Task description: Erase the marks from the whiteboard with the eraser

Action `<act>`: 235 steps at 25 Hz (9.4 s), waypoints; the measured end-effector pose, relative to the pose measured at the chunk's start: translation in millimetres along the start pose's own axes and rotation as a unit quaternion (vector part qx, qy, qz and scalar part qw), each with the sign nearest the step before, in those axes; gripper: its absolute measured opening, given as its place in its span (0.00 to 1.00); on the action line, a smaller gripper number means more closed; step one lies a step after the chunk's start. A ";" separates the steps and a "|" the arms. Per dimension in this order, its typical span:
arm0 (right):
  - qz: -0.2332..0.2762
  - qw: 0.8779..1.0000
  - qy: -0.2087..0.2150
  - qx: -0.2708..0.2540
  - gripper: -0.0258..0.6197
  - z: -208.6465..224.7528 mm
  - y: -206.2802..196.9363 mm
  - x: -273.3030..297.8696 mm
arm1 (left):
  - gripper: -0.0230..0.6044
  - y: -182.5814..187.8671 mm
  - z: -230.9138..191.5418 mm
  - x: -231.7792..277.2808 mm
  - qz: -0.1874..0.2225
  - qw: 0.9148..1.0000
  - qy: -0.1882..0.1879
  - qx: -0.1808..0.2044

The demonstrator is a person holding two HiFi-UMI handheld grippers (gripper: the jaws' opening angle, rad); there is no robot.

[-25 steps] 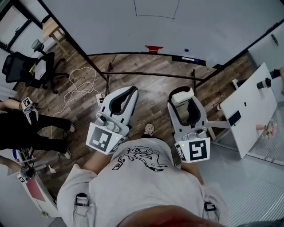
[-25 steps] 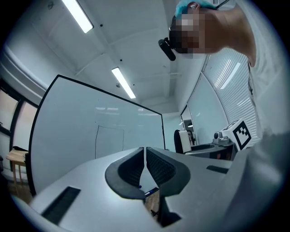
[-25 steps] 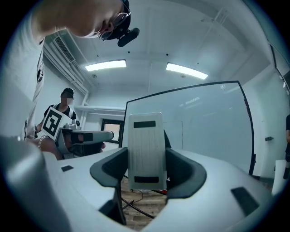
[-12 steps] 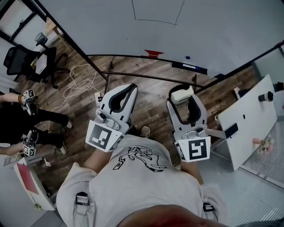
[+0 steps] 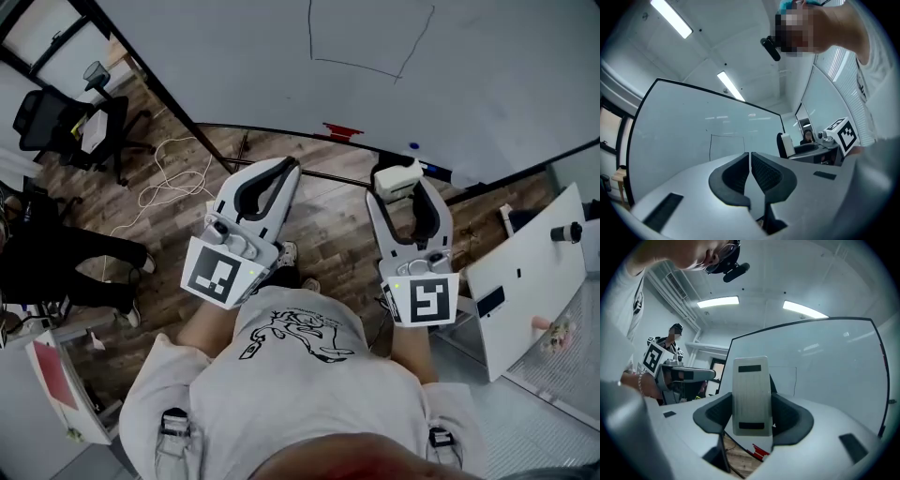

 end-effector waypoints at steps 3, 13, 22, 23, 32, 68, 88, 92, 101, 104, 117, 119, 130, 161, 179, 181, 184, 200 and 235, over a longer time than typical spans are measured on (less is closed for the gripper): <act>-0.002 1.000 -0.006 -0.029 0.44 12.0 11.9 33.0 | 0.09 2.5 -25.3 19.9 -0.003 1.000 -0.008 0.018; -0.017 0.991 -0.072 -0.115 0.44 46.4 61.1 143.3 | 0.09 13.1 -115.0 81.7 0.002 0.999 -0.027 0.032; -0.041 0.975 -0.123 -0.180 0.44 76.3 90.6 209.5 | 0.09 15.3 -160.1 120.1 0.014 0.998 -0.041 0.036; -0.043 0.974 -0.126 -0.184 0.44 80.5 93.6 213.5 | 0.09 16.0 -162.1 123.1 0.016 0.998 -0.041 0.036; -0.057 0.966 -0.148 -0.204 0.44 116.3 108.3 249.2 | 0.09 17.3 -176.7 144.5 0.022 0.998 -0.034 0.046; -0.176 0.933 -0.080 -0.303 0.44 19.0 25.9 340.4 | 0.09 -17.2 -202.4 112.6 -0.005 0.999 0.017 0.032; -0.103 0.951 -0.210 -0.203 0.44 158.4 90.7 214.5 | 0.09 -9.6 -164.4 159.3 0.014 0.999 -0.038 0.026; -0.101 0.950 -0.210 -0.206 0.44 158.4 88.8 220.9 | 0.09 -10.4 -164.6 161.4 0.009 0.999 -0.036 0.026; -0.113 0.955 -0.184 -0.205 0.44 137.7 70.2 246.3 | 0.09 -13.9 -174.2 154.4 0.001 0.999 -0.021 0.028; -0.120 0.955 -0.173 -0.210 0.44 126.0 59.8 260.8 | 0.09 -16.1 -178.8 151.8 -0.003 0.999 -0.016 0.028; -0.159 0.943 -0.122 -0.267 0.44 59.5 3.1 311.7 | 0.09 -20.2 -187.6 133.7 -0.010 0.999 0.004 0.031; -0.173 0.937 -0.110 -0.281 0.44 43.7 -13.2 322.3 | 0.09 -20.1 -187.6 129.5 -0.010 0.999 0.007 0.032; -0.190 0.939 -0.066 -0.279 0.44 15.4 -33.4 327.1 | 0.09 -17.6 -182.5 116.7 -0.011 0.999 0.014 0.027; -0.112 0.951 -0.218 -0.189 0.44 195.5 50.7 187.7 | 0.09 -18.9 -134.0 176.9 -0.001 0.998 -0.051 0.024; -0.145 0.954 -0.161 -0.205 0.44 133.6 2.2 242.8 | 0.09 -29.7 -152.7 150.3 -0.020 0.999 -0.022 0.023; -0.153 0.951 -0.157 -0.220 0.44 121.7 -9.0 252.3 | 0.09 -31.4 -153.5 146.3 -0.024 0.999 -0.016 0.024; -0.160 0.943 -0.162 -0.244 0.44 106.5 -24.1 264.6 | 0.09 -34.6 -155.5 140.0 -0.030 0.999 -0.009 0.024; -0.199 0.906 -0.159 -0.339 0.44 49.6 -89.5 310.7 | 0.09 -43.6 -167.5 124.1 -0.042 0.999 0.007 0.021; -0.161 0.921 -0.192 -0.297 0.44 216.6 65.5 174.2 | 0.09 -32.1 -121.9 158.1 -0.016 1.000 -0.017 0.019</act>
Point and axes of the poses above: the fingertips, and each gripper's own axes: x forward along the fingers, z to its right, y out of its top, the point moved 10 cm from there along -x, backward along the fingers, and after that the axes turned 8 degrees about y, right-handed, at the moved point
